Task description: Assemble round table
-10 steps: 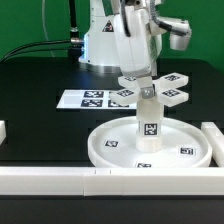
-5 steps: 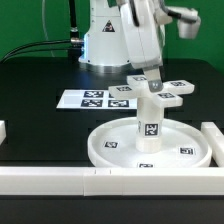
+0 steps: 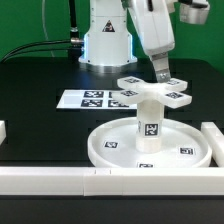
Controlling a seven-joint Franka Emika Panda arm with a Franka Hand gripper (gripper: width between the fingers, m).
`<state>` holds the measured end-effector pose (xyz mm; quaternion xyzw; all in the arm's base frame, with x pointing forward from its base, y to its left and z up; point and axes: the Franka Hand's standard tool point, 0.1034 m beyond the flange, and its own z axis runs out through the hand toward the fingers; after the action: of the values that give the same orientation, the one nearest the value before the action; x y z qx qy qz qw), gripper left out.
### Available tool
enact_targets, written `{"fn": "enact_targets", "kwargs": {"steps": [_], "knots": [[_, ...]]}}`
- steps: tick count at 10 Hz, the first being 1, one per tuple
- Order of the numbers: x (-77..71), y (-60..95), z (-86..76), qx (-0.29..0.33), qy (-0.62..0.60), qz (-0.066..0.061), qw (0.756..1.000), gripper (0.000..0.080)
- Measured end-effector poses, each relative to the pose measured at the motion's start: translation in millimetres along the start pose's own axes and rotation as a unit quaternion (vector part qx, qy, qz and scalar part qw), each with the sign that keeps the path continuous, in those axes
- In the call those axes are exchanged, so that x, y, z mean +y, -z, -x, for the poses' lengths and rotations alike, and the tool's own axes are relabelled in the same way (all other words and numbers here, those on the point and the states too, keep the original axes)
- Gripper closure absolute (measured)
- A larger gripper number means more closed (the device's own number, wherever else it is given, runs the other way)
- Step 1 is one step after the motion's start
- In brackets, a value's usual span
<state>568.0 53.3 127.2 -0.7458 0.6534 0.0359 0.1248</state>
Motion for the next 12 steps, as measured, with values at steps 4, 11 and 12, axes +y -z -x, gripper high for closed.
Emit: {"fn": "enact_targets", "kwargs": {"steps": [4,11,12], "knots": [[-4.2,1.2,37.0,0.018,0.260,0.043,0.965,0.0150],[-7.9,1.8,29.7,0.005,0.609,0.053,0.791,0.0150],[-10.5,3.5,30.0,0.006,0.658,0.057,0.751,0.0150]]}}
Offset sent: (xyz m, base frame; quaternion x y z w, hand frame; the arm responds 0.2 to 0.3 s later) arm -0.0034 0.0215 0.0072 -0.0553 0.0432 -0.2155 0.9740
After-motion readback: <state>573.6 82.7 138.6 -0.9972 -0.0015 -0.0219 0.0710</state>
